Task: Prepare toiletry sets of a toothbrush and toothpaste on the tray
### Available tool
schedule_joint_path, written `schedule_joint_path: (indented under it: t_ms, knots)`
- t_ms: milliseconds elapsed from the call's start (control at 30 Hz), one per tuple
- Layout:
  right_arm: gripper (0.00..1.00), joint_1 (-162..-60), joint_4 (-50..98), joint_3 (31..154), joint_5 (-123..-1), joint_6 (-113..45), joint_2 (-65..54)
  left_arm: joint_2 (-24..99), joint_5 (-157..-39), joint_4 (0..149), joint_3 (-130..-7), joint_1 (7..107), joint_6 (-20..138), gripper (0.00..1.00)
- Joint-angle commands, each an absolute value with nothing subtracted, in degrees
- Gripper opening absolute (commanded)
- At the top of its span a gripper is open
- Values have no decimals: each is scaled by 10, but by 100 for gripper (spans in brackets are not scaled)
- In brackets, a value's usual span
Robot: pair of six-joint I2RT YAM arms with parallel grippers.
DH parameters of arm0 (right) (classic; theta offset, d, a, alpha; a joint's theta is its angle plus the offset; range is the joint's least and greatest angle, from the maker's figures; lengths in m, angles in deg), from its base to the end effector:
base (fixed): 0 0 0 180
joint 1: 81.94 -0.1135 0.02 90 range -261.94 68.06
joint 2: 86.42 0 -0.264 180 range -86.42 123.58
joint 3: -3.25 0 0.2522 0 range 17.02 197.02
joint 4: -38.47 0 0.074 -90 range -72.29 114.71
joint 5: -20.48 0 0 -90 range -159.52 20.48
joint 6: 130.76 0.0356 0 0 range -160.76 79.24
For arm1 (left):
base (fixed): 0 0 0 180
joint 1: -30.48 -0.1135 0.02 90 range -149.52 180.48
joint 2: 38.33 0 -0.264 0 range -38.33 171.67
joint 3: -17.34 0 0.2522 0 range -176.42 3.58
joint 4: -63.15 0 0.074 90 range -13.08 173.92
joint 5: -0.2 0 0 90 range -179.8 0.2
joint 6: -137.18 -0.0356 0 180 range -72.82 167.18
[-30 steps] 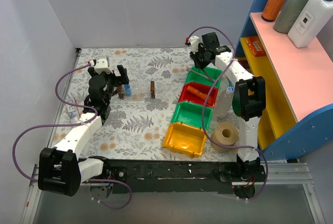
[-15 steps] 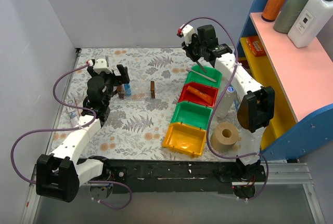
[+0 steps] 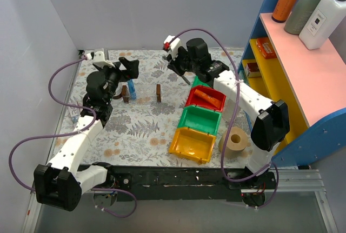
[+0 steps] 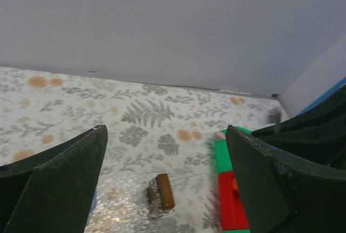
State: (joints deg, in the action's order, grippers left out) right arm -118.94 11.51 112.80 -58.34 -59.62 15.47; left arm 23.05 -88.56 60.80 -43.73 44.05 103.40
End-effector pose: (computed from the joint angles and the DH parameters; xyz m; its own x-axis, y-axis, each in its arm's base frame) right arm 0.3370 0.2626 0.3695 -0.0117 -0.4059 -0.9138 -0.7823 0.5729 -0.2444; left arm 0.2483 -0.0591 0.3478 -0.1583 -0.8166 -0.5550 0.1475 0.5362 -0.8311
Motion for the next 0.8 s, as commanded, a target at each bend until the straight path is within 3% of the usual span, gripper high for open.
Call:
schedule_joint_path:
  t_ms: [0,500,767]
  knots:
    - [1,-1218,205,1100,-555,-547,121,256,-969,652,-505,454,1151,89]
    - [1,-1240,269,1013,-537,-508,80,351,-1016,655,-538,521,1240,86]
    - [1,-1240,273,1002,-531,-514,76,373,-1012,654,-553,539,1235,71]
